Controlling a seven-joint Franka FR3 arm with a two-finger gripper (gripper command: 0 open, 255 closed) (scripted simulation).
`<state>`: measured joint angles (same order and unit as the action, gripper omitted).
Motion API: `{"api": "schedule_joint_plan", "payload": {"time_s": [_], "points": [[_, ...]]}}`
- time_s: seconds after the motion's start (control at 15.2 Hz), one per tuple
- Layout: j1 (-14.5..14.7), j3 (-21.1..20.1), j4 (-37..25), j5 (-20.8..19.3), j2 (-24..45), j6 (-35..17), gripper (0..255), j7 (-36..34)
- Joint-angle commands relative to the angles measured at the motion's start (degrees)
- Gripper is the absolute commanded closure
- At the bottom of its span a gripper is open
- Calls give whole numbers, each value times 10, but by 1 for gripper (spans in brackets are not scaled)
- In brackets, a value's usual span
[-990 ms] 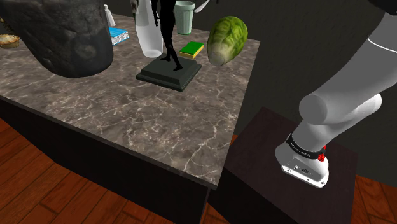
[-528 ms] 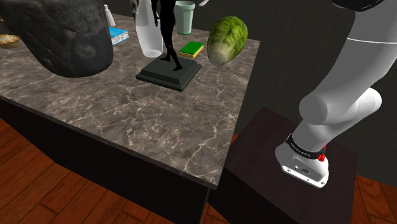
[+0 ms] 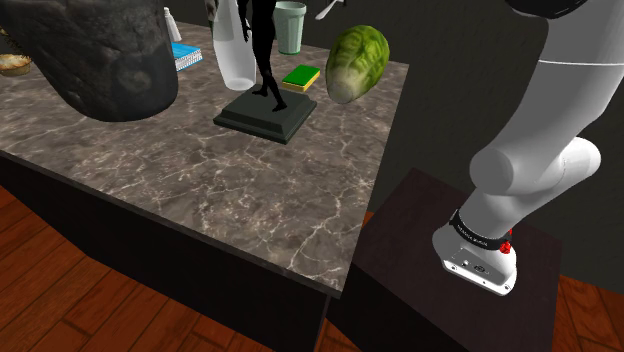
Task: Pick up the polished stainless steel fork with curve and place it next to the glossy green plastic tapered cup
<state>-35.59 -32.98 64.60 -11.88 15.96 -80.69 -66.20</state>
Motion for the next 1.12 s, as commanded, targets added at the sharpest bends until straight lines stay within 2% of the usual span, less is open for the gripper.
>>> {"api": "schedule_joint_plan", "payload": {"time_s": [0.0, 1.06], "points": [[-9, 1, 31, 7, -12, -21, 255, 2], [-41, 6, 223, 38, -64, -169, 255, 8]]}}
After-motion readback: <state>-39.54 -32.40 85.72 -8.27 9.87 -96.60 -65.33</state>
